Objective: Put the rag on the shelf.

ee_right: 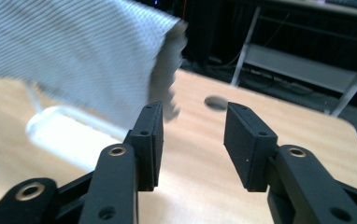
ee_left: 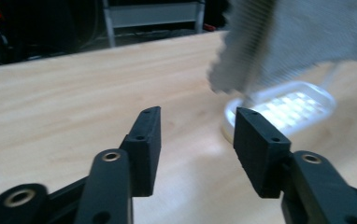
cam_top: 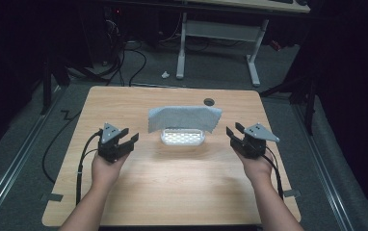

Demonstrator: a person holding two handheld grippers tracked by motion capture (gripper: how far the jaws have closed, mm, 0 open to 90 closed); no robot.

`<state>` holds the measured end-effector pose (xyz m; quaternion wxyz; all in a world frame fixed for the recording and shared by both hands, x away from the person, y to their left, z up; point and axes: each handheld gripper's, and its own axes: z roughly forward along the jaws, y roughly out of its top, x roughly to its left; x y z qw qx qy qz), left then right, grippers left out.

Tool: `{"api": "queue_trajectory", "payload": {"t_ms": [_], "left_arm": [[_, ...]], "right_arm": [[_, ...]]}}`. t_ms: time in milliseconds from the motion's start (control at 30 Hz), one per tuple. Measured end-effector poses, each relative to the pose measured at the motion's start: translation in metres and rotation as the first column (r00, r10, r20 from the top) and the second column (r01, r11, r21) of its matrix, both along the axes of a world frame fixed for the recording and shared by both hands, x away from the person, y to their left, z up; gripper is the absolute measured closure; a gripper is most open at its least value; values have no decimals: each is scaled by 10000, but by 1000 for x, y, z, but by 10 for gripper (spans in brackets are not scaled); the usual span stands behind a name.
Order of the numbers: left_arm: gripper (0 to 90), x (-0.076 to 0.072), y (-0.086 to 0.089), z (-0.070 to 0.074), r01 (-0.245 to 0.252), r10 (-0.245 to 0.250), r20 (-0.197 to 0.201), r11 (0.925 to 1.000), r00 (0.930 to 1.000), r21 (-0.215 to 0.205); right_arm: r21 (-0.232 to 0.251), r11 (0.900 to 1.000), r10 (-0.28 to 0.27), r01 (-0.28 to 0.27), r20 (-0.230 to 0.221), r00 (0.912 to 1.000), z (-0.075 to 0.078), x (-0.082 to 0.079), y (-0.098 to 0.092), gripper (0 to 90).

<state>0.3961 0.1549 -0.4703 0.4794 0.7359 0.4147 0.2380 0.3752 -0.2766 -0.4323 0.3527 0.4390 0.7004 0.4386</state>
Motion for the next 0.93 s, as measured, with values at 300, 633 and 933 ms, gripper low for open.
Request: {"api": "queue_trajectory", "payload": {"t_ms": [300,633,933], "left_arm": [[429,-66,-15,-14,1040,-973,-830,9913,9918,808],[447,-103,-43,-53,1686,-1622,-1356,9850,9774,373],[431,-101,-51,-54,2015,-1911,-1614,9782,9682,502]], "right_arm": [[-10,9983,576,-576,-179,9982,-16,-64,10,514],[-359,9979,495,-538,-1115,9925,-66,-98,29,455],[-434,9961,680,-768,-1772,9818,-84,-104,21,445]]}}
